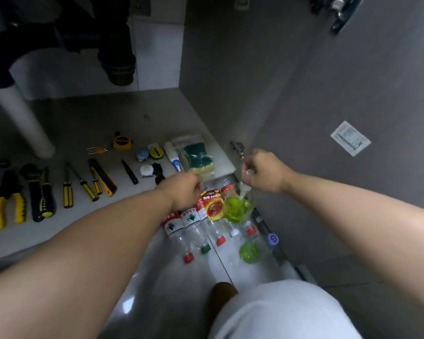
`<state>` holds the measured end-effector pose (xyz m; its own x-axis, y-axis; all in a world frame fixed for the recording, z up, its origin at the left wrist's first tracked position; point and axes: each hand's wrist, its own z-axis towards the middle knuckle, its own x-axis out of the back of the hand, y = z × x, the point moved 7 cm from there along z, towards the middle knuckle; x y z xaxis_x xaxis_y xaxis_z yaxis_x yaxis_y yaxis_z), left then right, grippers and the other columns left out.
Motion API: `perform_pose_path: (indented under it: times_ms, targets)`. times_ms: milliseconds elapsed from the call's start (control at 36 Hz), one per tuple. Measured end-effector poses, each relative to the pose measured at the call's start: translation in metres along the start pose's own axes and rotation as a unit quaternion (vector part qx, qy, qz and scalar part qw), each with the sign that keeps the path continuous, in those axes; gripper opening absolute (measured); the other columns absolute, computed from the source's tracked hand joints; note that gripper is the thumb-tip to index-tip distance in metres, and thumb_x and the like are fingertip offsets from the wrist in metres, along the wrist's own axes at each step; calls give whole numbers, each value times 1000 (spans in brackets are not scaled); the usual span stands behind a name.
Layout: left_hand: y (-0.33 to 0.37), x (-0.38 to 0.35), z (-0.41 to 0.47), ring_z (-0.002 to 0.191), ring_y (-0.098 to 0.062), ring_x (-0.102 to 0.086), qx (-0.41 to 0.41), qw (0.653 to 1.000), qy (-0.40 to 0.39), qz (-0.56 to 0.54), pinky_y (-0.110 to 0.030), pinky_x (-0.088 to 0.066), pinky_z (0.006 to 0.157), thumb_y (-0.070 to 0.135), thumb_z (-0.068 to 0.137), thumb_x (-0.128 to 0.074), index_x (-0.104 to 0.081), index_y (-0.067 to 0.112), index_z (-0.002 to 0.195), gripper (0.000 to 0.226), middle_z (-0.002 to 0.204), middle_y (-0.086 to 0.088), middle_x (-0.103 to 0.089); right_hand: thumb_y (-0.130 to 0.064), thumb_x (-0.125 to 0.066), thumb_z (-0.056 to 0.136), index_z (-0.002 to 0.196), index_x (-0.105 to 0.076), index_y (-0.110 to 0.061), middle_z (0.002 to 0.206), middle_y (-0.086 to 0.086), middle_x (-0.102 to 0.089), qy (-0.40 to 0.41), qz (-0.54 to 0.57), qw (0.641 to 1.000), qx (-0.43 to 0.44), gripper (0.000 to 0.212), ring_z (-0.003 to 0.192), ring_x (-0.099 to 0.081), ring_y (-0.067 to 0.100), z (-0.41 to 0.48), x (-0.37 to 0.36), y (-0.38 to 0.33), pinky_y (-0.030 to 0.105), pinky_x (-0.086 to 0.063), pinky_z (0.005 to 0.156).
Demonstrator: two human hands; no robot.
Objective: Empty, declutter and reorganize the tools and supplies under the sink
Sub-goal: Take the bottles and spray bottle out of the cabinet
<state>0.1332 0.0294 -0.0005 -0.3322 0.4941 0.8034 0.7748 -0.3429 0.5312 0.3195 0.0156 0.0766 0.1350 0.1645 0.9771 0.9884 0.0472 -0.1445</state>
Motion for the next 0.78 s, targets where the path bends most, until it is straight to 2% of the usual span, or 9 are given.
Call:
perform_pose_path:
  times_ms: [139,306,472,611,778]
  targets:
    - [2,-13,-14,100,-23,-63,-22,998,-36,45,-36,-55,88,19,97,-54,-68,25,107,19,111,-2,-70,-15,-62,79,84,-73,-13,86,5,-71,-136,-1,991,-10,13,81,-65,22,-38,-63,-1,29,-54,74]
    - [-1,-17,-19,102,-25,-62,-26,996,-48,66,-37,-55,89,22,98,-52,-67,25,112,20,112,-3,-66,-15,-66,82,88,-76,-22,87,-10,-60,-215,18,976,29,14,84,-57,10,-64,-132,0,21,-45,76]
    - [-5,-15,-15,101,-23,-61,-28,997,-42,51,-34,-54,85,20,99,-53,-68,24,112,20,111,-1,-67,-17,-66,86,94,-76,-25,96,-7,-55,-236,5,971,30,14,87,-57,14,-70,-167,12,20,-41,76]
    - [-11,-17,-14,99,-22,-61,-21,997,-48,50,-39,-56,88,21,98,-54,-67,25,109,18,110,0,-66,-11,-65,87,104,-74,-22,111,4,-57,-255,-14,967,3,22,99,-61,21,-73,-182,29,22,-44,80]
    - [-17,-15,-14,103,-21,-61,-14,998,-49,41,-39,-55,90,20,97,-55,-68,26,108,17,113,0,-66,-4,-64,84,101,-71,-22,114,4,-54,-259,-1,965,-33,25,102,-59,22,-76,-189,41,24,-46,81]
